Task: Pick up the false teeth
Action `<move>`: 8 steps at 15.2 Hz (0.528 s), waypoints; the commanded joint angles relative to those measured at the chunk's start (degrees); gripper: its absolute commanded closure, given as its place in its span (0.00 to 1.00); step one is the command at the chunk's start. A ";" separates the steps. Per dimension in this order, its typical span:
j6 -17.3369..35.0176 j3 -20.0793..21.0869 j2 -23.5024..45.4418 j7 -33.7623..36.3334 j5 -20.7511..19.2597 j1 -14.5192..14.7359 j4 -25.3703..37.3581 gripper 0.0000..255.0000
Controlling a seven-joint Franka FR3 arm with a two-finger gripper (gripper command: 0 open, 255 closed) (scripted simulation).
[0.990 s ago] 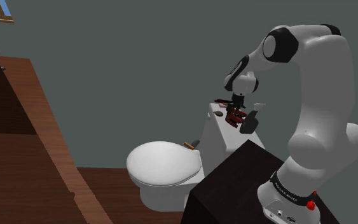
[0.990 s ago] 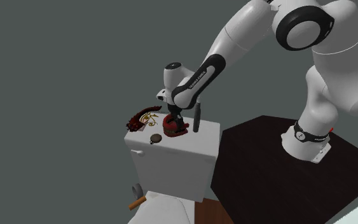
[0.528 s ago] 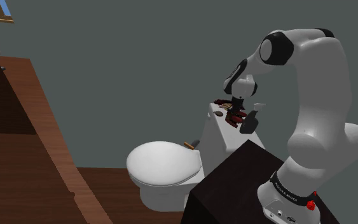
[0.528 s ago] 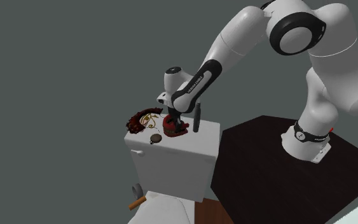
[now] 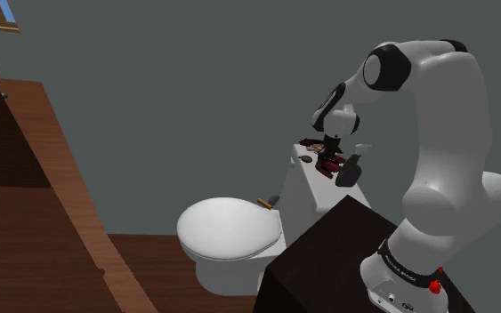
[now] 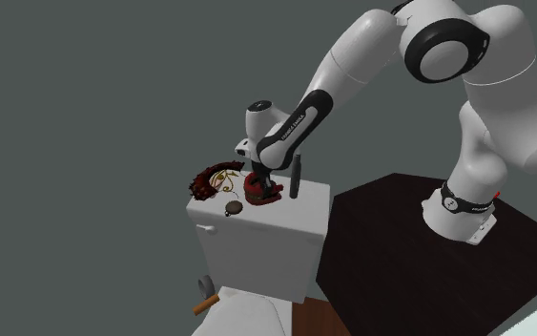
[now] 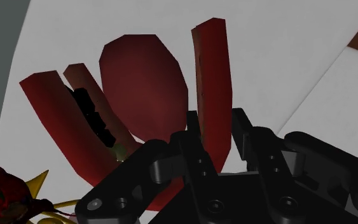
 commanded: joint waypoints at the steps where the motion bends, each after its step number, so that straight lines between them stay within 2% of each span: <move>1: -0.22 -0.11 -0.43 0.09 -0.18 0.23 -0.24 1.00; 8: -3.65 -1.96 -4.98 1.23 -2.08 1.65 -1.33 1.00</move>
